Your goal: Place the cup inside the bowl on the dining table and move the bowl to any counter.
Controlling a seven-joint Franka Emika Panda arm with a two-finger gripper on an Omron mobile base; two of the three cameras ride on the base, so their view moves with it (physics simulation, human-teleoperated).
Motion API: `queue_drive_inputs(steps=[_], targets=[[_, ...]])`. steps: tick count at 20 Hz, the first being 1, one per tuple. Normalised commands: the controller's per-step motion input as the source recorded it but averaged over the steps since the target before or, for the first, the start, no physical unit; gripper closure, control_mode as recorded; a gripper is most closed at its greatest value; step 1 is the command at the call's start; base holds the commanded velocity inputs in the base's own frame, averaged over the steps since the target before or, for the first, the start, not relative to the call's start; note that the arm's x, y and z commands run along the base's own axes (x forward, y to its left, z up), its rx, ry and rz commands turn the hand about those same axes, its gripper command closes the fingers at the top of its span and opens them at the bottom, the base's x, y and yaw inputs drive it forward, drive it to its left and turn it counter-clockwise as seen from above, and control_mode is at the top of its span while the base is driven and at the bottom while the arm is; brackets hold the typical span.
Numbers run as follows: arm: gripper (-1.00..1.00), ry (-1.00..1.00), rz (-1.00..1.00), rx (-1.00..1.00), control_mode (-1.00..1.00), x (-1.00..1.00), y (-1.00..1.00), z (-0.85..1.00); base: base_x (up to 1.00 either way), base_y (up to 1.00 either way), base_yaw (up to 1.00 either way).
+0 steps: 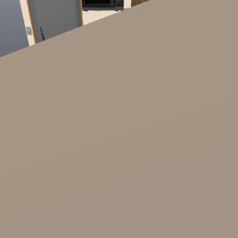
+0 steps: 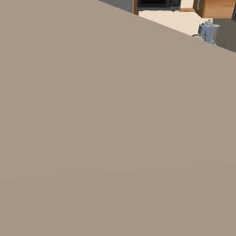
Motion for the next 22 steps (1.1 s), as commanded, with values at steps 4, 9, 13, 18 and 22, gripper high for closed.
queue_drive_inputs(steps=[4, 9, 13, 18, 22], targets=[[-1.00, 0.05, 0.00, 0.00, -1.00, 0.50, 0.00, -0.08, 0.00, 0.00, 0.00], [-1.00, 0.04, 0.00, 0.00, -1.00, 0.14, 0.02, -0.09, 0.00, 0.00, 0.00], [-1.00, 0.00, 0.00, 0.00, -1.00, -0.01, 0.01, -0.03, 0.00, 0.00, 0.00], [1.00, 0.00, 0.00, 0.00, -1.00, -0.01, 0.12, -0.09, 0.00, 0.00, 0.00], [1.00, 0.00, 0.00, 0.00, -1.00, -0.06, 0.13, -0.01, 0.00, 0.00, 0.00]])
